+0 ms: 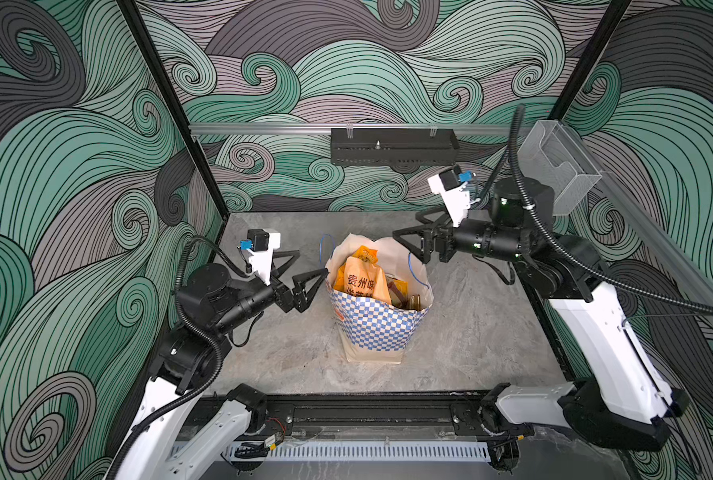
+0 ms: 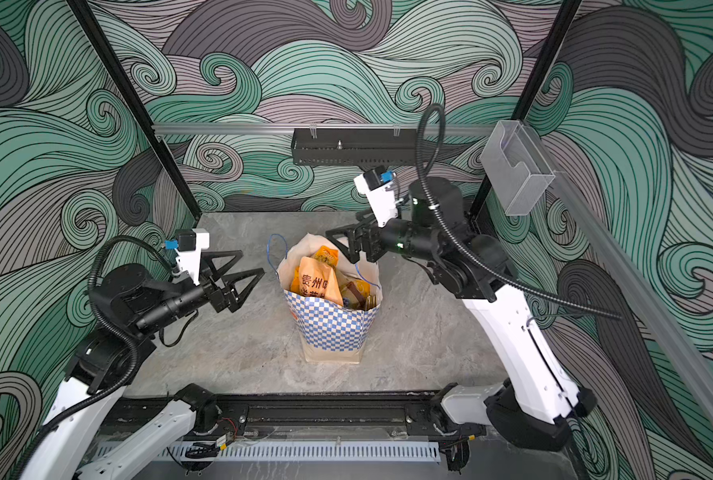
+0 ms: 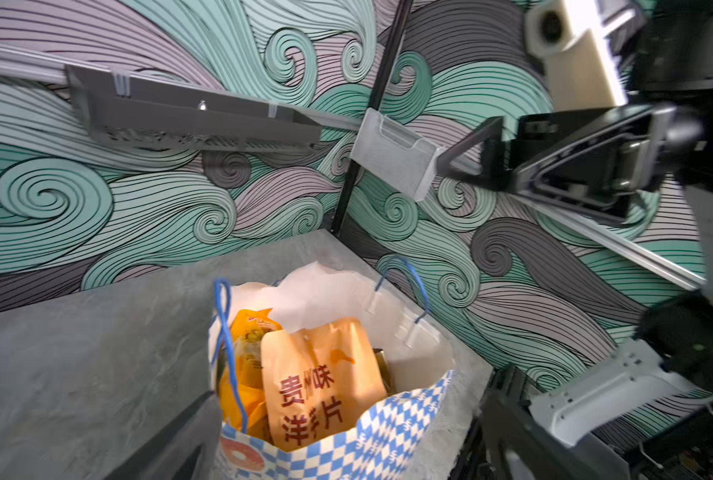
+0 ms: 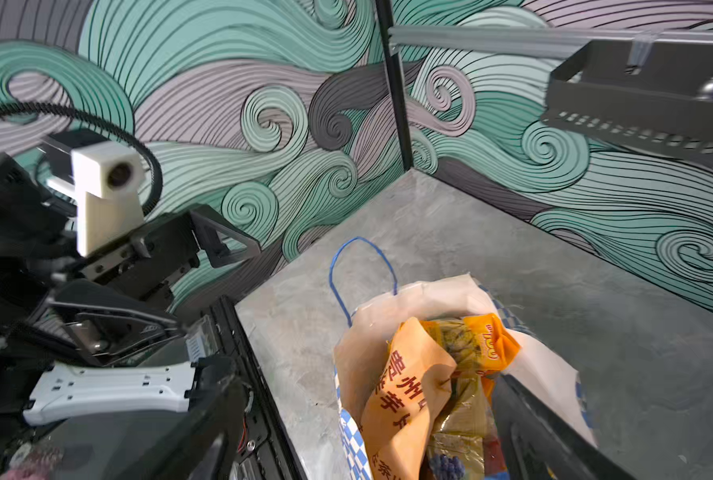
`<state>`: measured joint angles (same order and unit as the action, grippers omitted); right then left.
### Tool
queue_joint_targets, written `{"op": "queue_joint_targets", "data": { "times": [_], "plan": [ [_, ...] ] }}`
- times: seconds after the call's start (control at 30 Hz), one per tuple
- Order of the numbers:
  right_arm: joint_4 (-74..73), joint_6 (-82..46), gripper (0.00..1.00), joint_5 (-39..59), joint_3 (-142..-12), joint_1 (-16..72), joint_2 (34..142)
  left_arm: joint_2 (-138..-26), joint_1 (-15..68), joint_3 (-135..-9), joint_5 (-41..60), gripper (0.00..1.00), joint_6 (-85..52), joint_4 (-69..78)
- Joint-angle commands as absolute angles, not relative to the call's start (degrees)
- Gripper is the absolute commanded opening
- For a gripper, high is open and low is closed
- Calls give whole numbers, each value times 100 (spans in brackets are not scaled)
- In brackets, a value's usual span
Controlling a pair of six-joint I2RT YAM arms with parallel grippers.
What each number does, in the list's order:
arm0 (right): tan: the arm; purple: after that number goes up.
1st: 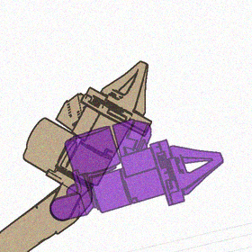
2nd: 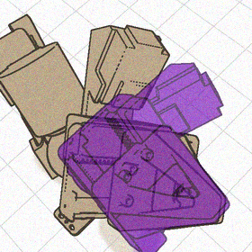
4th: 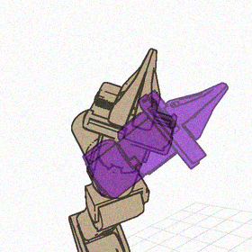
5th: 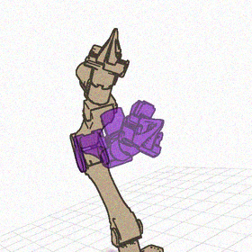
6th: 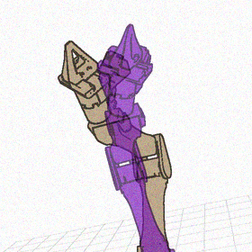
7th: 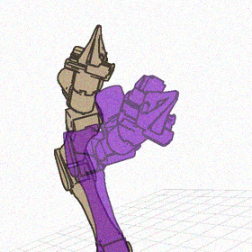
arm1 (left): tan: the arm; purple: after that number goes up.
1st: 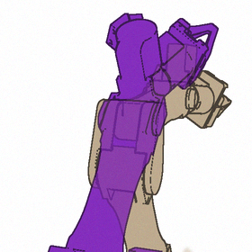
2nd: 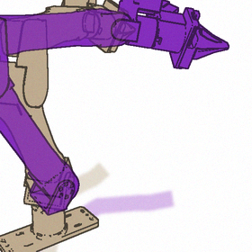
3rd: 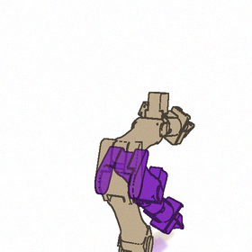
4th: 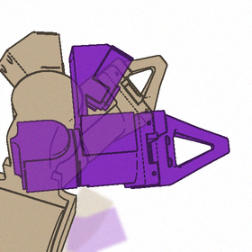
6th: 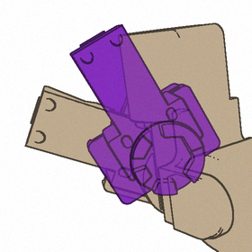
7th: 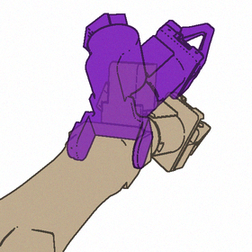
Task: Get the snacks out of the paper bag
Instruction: 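Reach the right gripper onto the orange chip bag while the left arm approaches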
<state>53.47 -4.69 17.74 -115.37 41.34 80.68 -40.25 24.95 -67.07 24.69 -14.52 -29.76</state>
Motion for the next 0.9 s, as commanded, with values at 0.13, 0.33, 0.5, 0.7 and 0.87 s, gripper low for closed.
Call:
{"op": "queue_joint_targets", "data": {
  "times": [0.13,0.33,0.5,0.7,0.87],
  "plan": [
    [7316,140,93,443,-12803,4841,9603,-4249,2891,-7641,2582,99,-653,-5496],
    [7436,87,94,46,-12682,4834,10187,-4528,2944,-8164,2644,99,364,-6651],
    [7450,-29,92,-24,-12395,4829,10542,-4515,2983,-8130,2568,99,612,-6776],
    [7440,-253,85,441,-12090,4841,10856,-4530,3110,-8051,2486,99,785,-6713],
    [7215,-342,74,688,-11774,4841,10980,-4512,3120,-7878,2585,99,844,-6361]
  ]
}}
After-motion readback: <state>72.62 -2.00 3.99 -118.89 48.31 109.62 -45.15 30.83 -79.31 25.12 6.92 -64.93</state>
